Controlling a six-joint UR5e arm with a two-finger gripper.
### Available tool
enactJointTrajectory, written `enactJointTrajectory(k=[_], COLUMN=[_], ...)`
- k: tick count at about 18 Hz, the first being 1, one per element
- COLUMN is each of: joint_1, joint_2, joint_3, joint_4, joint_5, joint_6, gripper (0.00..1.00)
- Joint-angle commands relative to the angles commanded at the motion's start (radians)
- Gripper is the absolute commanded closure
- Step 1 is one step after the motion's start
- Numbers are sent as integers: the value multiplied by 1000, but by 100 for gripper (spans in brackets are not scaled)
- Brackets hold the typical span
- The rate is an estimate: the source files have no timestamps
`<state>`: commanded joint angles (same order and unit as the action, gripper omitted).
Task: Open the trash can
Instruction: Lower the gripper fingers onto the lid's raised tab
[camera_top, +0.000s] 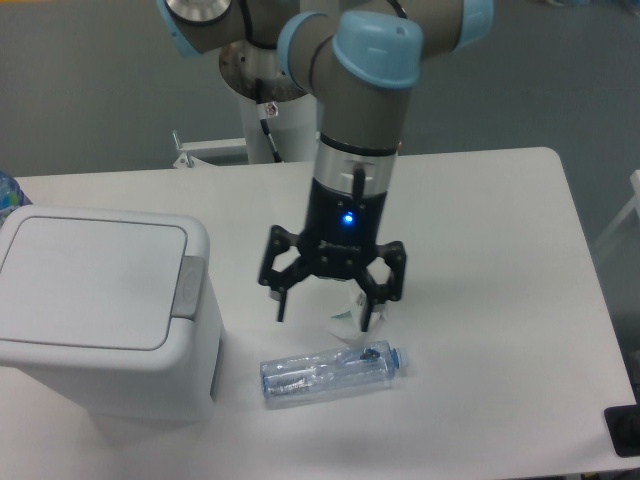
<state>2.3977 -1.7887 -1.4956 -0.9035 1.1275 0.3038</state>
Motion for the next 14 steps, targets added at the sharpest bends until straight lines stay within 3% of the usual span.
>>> enactJointTrajectory(k=[7, 14], joint_1=[-49, -63], joint_2=[14, 12], joint_3=[-51, -52], joint_4=[0, -2], joint_5=[3, 3], joint_6=[-25, -34], gripper=[0, 0])
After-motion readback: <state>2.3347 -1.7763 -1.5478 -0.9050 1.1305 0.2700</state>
